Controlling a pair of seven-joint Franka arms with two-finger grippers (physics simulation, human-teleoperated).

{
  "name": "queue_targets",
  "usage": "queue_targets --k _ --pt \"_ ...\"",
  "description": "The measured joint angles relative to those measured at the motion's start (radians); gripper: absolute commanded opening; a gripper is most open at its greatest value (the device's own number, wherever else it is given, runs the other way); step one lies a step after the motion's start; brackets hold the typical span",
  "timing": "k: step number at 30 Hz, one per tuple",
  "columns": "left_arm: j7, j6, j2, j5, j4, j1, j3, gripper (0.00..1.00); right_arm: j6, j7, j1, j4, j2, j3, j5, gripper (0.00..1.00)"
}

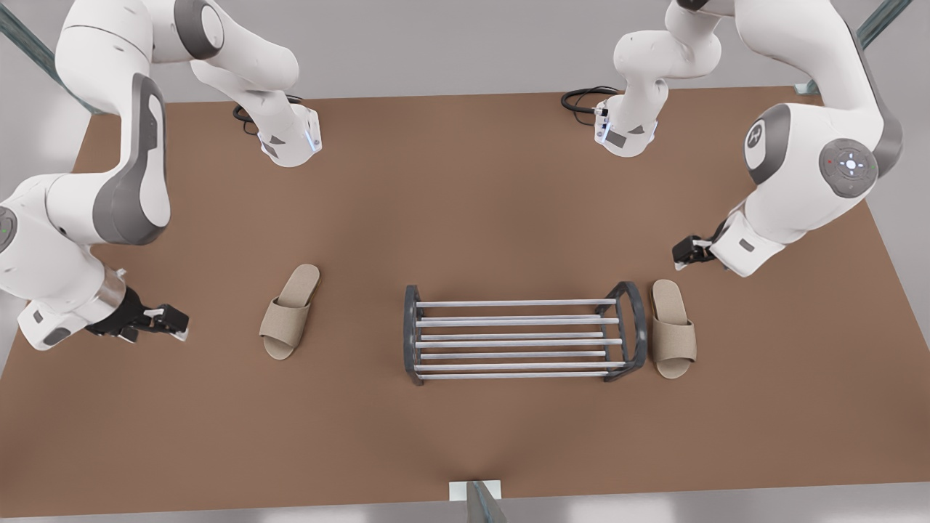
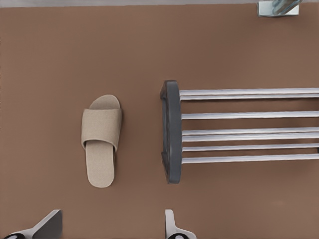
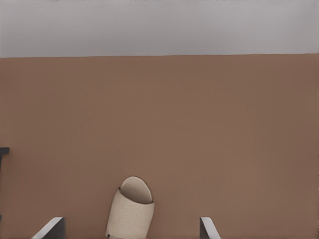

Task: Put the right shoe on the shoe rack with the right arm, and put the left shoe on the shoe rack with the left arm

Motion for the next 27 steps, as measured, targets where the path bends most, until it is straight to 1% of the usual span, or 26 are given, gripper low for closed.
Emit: queue_targets --k 4,5,7,10,12,14,16,19,21,23,24,27 --pt "-0.016 0.018 -0.003 0.008 -0.010 0.004 -0.001 1.00 0.014 -0.003 -0.003 -0.005 -0.003 0.000 0.000 1.00" --pt "-0.019 0.025 -0.051 0.016 -0.066 0.026 -0.006 1.00 0.016 -0.003 -0.004 -0.008 -0.003 0.000 -0.001 1.00" --pt "-0.025 0.119 -0.195 0.055 -0.320 0.076 -0.024 0.99 0.024 -0.004 0.003 -0.008 0.005 0.000 -0.001 1.00" --pt "-0.032 0.411 -0.350 0.093 -0.715 0.108 -0.034 0.99 0.082 -0.006 0.001 -0.003 0.046 0.003 0.000 1.00" --pt "-0.035 0.646 -0.393 0.115 -0.915 0.096 -0.038 0.99 0.150 -0.006 0.000 0.000 0.081 0.004 0.002 1.00" --pt "-0.038 0.892 -0.368 0.131 -1.023 0.105 -0.039 0.99 0.223 -0.006 -0.033 0.000 0.121 0.004 0.007 1.00" --pt "-0.040 1.126 -0.270 0.141 -1.062 0.116 -0.039 0.99 0.292 -0.005 -0.039 -0.016 0.146 0.005 0.006 1.00" --pt "-0.041 1.406 -0.163 0.150 -1.075 0.138 -0.037 0.99 0.456 -0.004 -0.044 -0.171 0.114 0.004 0.003 1.00" --pt "-0.028 1.532 -0.134 0.154 -1.077 0.160 -0.037 0.99 0.600 -0.001 -0.050 -0.382 -0.009 0.001 0.002 1.00" --pt "-0.015 1.622 -0.105 0.157 -1.083 0.207 -0.037 0.99 0.772 0.001 -0.054 -0.617 -0.135 0.002 0.001 1.00" --pt "-0.009 1.657 -0.086 0.158 -1.087 0.236 -0.037 0.99 0.882 0.002 -0.059 -0.711 -0.151 0.002 0.002 1.00" --pt "0.007 1.732 -0.047 0.159 -1.093 0.283 -0.035 1.00 1.178 0.003 -0.101 -0.902 -0.180 0.004 0.002 1.00"
